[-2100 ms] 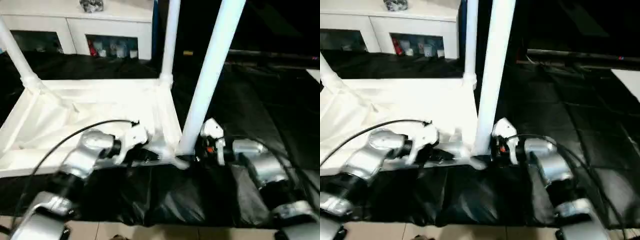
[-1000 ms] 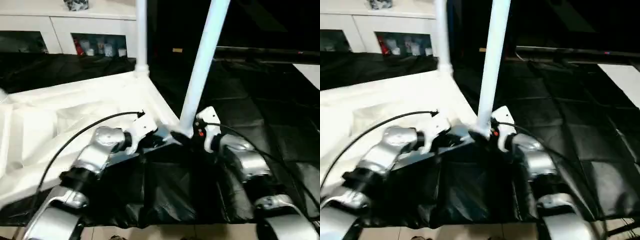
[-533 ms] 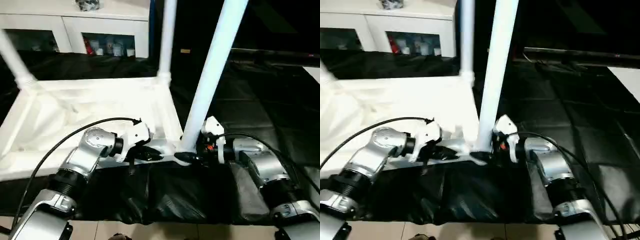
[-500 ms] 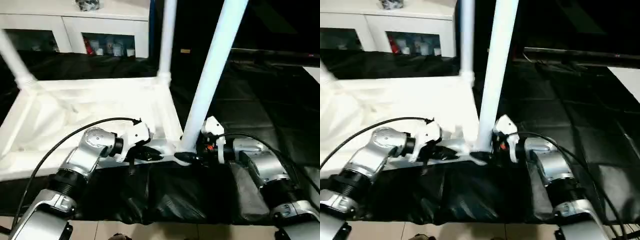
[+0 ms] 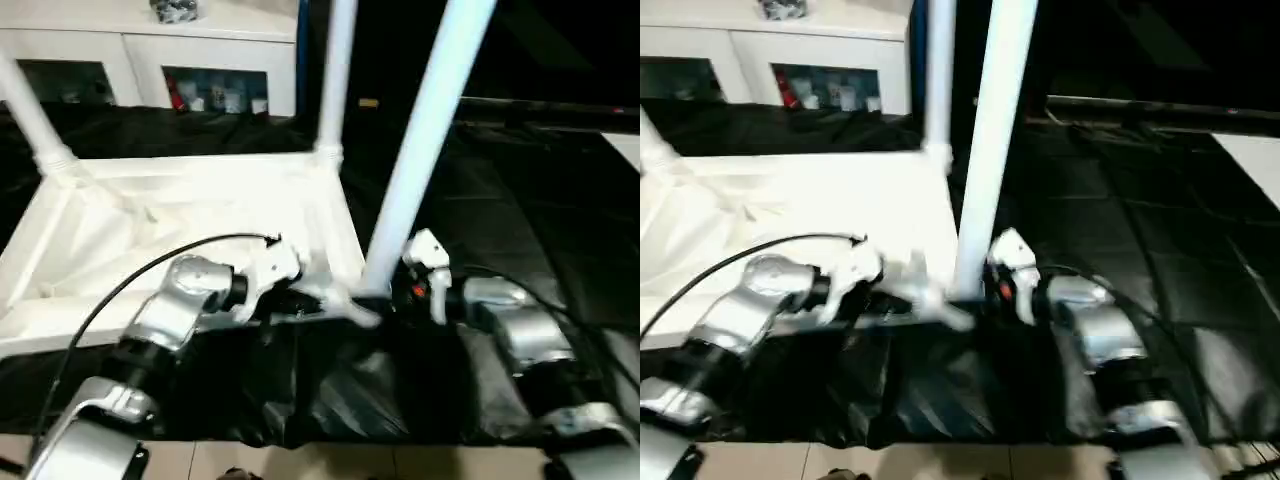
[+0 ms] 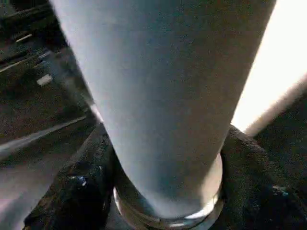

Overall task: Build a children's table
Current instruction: Rotate leg to tighten

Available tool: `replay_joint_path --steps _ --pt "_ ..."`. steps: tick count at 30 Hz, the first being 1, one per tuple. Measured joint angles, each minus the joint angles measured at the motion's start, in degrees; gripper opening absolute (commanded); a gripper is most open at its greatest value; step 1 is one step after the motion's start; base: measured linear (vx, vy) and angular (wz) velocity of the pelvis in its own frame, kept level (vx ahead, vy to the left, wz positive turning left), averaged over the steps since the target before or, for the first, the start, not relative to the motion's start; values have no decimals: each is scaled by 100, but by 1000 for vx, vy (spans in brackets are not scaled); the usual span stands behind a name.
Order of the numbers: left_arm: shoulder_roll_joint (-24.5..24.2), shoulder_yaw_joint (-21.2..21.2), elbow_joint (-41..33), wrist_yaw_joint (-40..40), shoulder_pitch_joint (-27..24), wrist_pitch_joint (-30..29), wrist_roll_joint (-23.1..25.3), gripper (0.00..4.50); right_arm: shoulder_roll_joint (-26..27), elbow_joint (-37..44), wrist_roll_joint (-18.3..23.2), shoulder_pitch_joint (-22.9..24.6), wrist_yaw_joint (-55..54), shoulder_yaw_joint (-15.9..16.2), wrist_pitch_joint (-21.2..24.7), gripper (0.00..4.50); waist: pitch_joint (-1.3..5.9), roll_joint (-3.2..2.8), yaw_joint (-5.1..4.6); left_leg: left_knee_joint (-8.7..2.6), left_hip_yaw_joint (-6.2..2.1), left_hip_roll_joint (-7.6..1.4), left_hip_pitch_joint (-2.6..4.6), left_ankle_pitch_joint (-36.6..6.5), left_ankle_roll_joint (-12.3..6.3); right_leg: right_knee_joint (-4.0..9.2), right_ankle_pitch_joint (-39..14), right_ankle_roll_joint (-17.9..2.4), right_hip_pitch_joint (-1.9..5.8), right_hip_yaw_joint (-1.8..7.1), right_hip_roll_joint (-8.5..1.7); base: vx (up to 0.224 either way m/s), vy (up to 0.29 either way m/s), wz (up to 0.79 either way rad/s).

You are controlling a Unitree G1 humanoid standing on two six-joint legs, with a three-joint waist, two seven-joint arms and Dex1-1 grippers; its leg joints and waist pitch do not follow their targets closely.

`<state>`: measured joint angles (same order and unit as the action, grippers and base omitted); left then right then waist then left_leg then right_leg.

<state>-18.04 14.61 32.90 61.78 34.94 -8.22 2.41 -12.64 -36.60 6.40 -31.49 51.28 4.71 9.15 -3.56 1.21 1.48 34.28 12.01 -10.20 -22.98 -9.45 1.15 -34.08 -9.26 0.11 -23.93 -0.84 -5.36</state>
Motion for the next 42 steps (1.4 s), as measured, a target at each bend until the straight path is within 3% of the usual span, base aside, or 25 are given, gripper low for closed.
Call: replay_joint_path --steps 5,9,12,15,24,35,42 --pt "449 -52 236 -913 199 -235 173 0 494 -432 -28 -243 -1524 -363 -61 268 -1 0 -113 5 -1 3 -3 1 2 10 -9 14 -5 3 0 0 0 0" --pt "828 -130 454 -1737 364 -407 303 0 976 -797 -146 -545 -2888 -663 -106 268 -2 -9 -141 1 -2 4 -6 1 2 7 -7 12 -10 1 0 0 0 0" --pt "911 -138 463 -1883 366 -397 342 0 1071 -914 -206 -602 -3140 -720 -238 268 -1 -10 -130 1 -4 4 -6 1 2 7 -2 3 -6 1 0 0 0 0" --pt "873 -131 442 -1820 356 -318 351 0 1069 -970 -272 -595 -3071 -699 -425 341 3 -16 -128 0 -4 4 -6 1 2 7 10 -14 -6 0 0 0 0 0" --pt "514 -120 145 -1135 137 -121 271 0 613 -858 -272 -459 -1672 -336 -578 420 5 -25 -125 -8 -6 -2 -3 1 2 2 11 -15 -8 -8 4 0 0 0" --pt "60 59 -181 280 -115 22 -95 0 -508 -83 -114 -96 948 282 -324 420 5 -75 -9 -7 -4 -1 -4 1 2 2 11 -16 0 -5 2 0 0 0" --pt "-189 186 -288 886 -166 55 -237 0 -769 223 27 14 1798 449 -73 367 5 -74 57 -5 -4 -2 -3 1 2 1 11 -16 1 -5 2 0 0 0"
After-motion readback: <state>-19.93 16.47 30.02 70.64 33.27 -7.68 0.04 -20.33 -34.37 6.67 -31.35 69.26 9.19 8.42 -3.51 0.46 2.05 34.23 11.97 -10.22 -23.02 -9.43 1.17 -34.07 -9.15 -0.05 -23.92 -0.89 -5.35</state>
